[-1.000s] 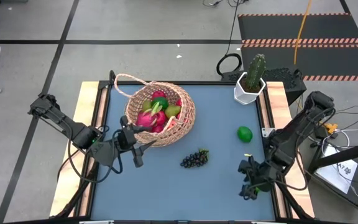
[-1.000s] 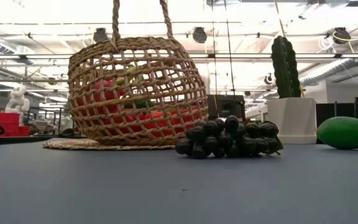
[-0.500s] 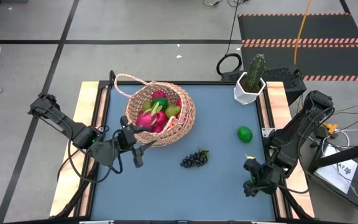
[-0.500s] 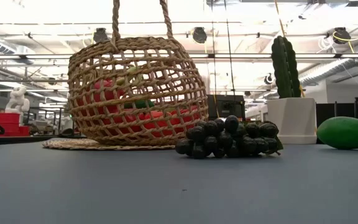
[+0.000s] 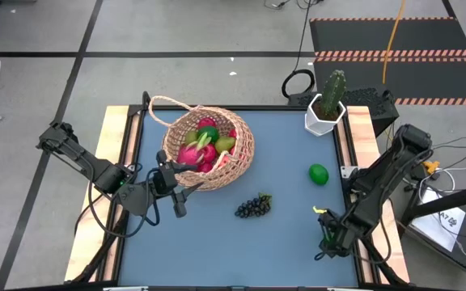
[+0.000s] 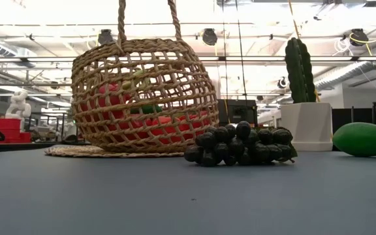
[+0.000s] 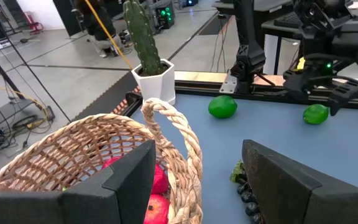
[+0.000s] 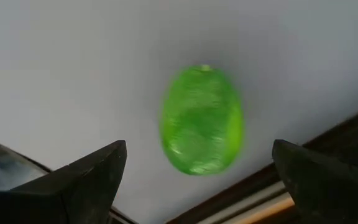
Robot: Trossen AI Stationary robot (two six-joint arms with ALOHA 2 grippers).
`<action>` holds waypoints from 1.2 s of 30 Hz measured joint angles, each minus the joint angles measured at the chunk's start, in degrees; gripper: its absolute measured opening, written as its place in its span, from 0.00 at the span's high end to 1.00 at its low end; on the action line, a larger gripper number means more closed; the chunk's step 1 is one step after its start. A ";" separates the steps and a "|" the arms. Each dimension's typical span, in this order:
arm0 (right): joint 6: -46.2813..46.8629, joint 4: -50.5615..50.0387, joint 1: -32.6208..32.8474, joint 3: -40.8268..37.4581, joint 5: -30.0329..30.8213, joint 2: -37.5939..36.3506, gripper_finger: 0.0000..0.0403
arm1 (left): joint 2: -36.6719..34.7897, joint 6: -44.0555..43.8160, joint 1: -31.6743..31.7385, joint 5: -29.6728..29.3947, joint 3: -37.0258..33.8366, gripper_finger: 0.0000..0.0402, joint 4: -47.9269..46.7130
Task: Build produce basket
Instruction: Put the green lime into the basket
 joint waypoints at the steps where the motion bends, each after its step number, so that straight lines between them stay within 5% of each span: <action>1: -0.32 0.77 -0.02 0.00 0.07 0.39 0.01 | 0.00 0.00 0.00 0.00 0.00 0.40 0.00; 12: -1.19 1.58 -0.02 0.02 0.11 5.50 0.03 | -0.02 -0.09 0.00 0.00 0.00 0.40 0.02; 29: -1.96 1.82 -0.04 0.02 0.64 5.65 0.47 | -0.02 -0.07 0.00 0.00 0.00 0.40 0.02; 36: -2.93 2.40 -0.08 0.02 3.13 5.61 0.51 | -0.02 -0.04 0.00 0.00 0.00 0.40 0.03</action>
